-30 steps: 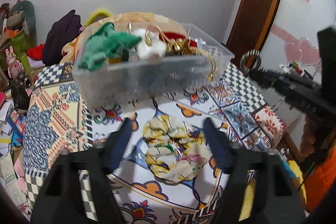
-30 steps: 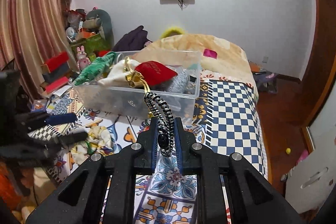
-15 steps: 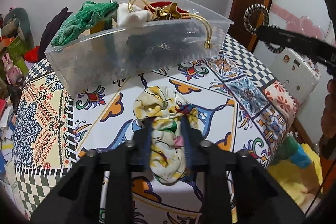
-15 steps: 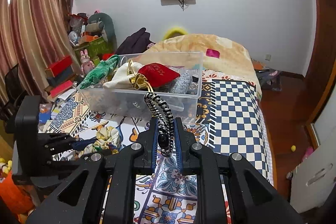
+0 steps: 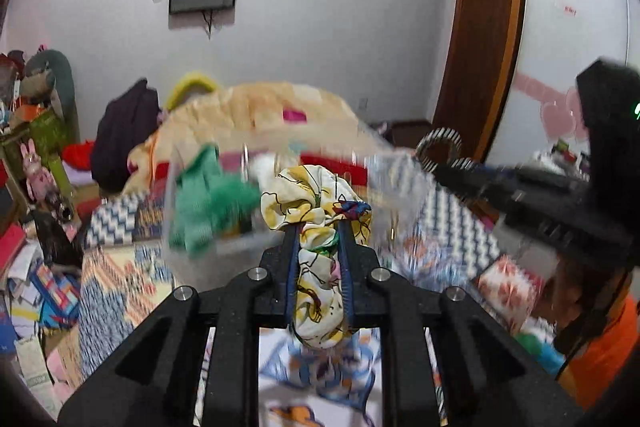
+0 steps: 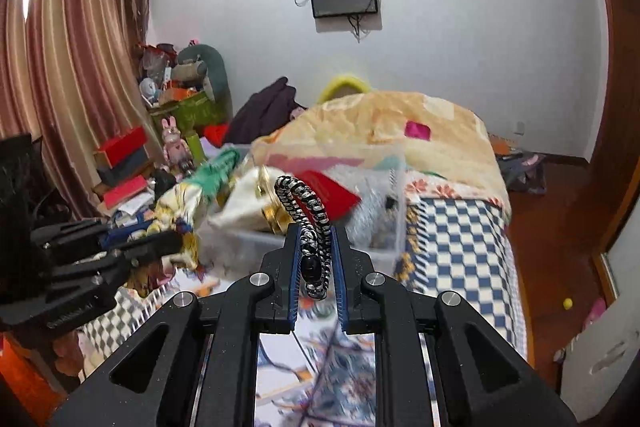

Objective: Organize soft objects

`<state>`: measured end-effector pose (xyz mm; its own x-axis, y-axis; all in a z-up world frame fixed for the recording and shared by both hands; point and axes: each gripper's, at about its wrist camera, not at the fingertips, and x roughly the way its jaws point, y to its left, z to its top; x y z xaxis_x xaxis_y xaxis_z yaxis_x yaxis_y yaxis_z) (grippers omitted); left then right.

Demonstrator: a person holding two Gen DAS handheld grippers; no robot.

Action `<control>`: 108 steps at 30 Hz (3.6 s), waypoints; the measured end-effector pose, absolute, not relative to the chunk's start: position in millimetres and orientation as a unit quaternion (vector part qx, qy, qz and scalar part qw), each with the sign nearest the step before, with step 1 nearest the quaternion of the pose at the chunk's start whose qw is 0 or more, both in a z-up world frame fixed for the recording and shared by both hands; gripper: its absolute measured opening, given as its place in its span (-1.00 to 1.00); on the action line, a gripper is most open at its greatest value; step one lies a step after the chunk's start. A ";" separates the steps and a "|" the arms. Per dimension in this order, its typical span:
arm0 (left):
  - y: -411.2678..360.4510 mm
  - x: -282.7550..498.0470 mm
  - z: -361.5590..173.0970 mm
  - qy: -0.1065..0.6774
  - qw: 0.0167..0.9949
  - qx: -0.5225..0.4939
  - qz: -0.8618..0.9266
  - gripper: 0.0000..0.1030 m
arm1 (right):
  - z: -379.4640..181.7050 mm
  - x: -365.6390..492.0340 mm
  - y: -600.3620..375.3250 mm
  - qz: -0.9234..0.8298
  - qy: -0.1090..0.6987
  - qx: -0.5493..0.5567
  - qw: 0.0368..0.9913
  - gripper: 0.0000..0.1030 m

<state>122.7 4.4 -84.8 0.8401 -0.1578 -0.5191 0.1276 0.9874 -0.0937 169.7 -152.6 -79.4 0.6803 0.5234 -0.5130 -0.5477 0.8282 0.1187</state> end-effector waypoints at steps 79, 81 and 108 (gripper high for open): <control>18.2 41.3 26.7 0.087 0.995 -0.030 -0.028 0.99 | 23.7 80.0 -173.6 0.278 0.095 0.008 0.956 0.99; 18.0 41.6 26.4 0.088 0.995 -0.031 -0.029 0.99 | 23.4 80.5 -173.5 0.278 0.096 0.008 0.956 0.99; 21.1 39.1 25.9 0.090 0.995 -0.029 -0.030 1.00 | 22.7 78.7 -174.1 0.281 0.095 0.008 0.955 1.00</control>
<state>39.1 21.1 25.9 0.9821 -0.0643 -0.1769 0.0538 0.9965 -0.0638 78.7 -174.1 22.7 0.8243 0.5376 -0.1779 -0.5345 0.8424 0.0691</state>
